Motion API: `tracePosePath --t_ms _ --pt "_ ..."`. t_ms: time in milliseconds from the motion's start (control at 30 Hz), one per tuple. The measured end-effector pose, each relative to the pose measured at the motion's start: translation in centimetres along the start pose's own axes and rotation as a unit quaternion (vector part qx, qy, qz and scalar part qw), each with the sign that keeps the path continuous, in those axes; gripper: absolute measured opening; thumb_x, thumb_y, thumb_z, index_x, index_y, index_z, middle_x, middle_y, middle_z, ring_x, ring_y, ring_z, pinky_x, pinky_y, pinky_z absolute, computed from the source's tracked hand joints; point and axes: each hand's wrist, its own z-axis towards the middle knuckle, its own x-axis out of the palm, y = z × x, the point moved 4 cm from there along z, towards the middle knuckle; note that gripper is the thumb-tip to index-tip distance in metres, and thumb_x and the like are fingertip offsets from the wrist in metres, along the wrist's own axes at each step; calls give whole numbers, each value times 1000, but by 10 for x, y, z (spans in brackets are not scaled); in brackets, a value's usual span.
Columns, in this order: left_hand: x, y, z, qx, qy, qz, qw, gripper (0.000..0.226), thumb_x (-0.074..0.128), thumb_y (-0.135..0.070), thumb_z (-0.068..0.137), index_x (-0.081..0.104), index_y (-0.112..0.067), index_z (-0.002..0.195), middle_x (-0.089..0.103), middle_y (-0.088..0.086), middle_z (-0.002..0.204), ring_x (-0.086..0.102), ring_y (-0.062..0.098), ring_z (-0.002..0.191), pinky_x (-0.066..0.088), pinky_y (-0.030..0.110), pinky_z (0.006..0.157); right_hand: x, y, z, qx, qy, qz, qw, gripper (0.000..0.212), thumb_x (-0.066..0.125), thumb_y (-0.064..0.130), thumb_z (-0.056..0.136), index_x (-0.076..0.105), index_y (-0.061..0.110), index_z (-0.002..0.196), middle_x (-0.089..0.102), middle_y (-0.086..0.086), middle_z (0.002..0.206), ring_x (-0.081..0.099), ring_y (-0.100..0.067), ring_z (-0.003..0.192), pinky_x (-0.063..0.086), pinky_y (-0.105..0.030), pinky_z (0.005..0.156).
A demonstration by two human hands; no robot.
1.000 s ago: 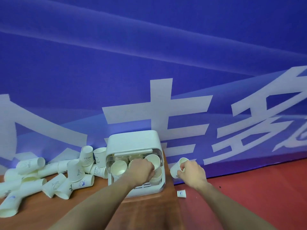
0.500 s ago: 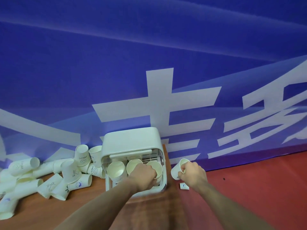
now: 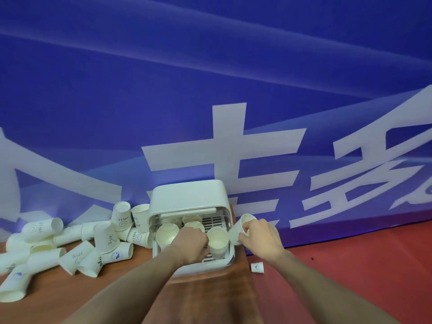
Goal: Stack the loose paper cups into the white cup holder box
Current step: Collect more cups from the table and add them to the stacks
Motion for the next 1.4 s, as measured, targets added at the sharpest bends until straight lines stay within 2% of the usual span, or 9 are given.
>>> tracePosePath --t_ms 267,367,467,600,700,767,1000,1167,1400 --pt "8 17 -24 -28 4 -26 999 39 43 -42 92 71 -18 105 72 7 99 67 32 91 49 33 74 2 48 -10 -116 -9 -82 990 20 48 31 88 60 18 78 59 -6 75 57 -31 75 39 -34 65" --pt "8 25 -29 -30 0 -31 999 37 45 -42 92 72 -19 102 72 7 98 66 31 89 45 32 69 8 60 -7 -149 3 -122 981 20 45 27 91 50 18 74 49 -5 72 45 -32 69 33 -33 63" --pt "9 31 -31 -33 2 -39 999 34 45 -40 92 72 -18 96 71 9 94 65 32 85 43 32 66 16 68 -3 -169 23 -171 970 18 41 22 92 47 17 76 47 -7 74 42 -33 69 31 -33 63" --pt "11 37 -30 -32 -2 -47 998 31 45 -37 92 70 -19 93 71 10 92 64 32 84 36 31 62 29 73 5 -179 70 -221 956 14 45 22 94 47 16 81 64 -14 93 61 -35 89 29 -32 65" --pt "15 41 -26 -31 -5 -57 998 32 44 -37 92 70 -19 93 71 10 91 64 33 83 37 32 63 43 70 13 -179 93 -227 953 16 48 24 95 61 15 93 67 -13 103 63 -30 96 32 -30 68" --pt "18 43 -22 -34 -7 -62 997 33 44 -37 91 71 -18 94 71 10 91 64 33 84 38 32 63 50 67 18 -173 99 -221 955 23 48 26 95 63 12 103 66 -13 106 63 -31 98 33 -30 69" --pt "24 45 -17 -40 2 -80 996 32 43 -35 91 70 -19 96 71 11 93 64 33 86 36 33 66 52 62 22 -169 65 -185 966 26 43 34 95 54 16 110 67 -8 101 63 -33 91 34 -33 63" --pt "17 47 -26 -34 -8 -84 996 30 45 -34 90 70 -18 94 71 11 91 63 34 85 36 33 65 45 69 17 -174 48 -189 965 25 41 31 95 58 16 105 67 -8 100 62 -32 90 34 -34 64" --pt "11 69 -65 -65 -29 -83 994 32 44 -39 90 69 -20 96 71 7 90 65 32 84 50 35 73 38 113 -2 -225 14 -158 961 26 40 28 91 63 14 92 68 -9 92 63 -33 88 38 -36 65"
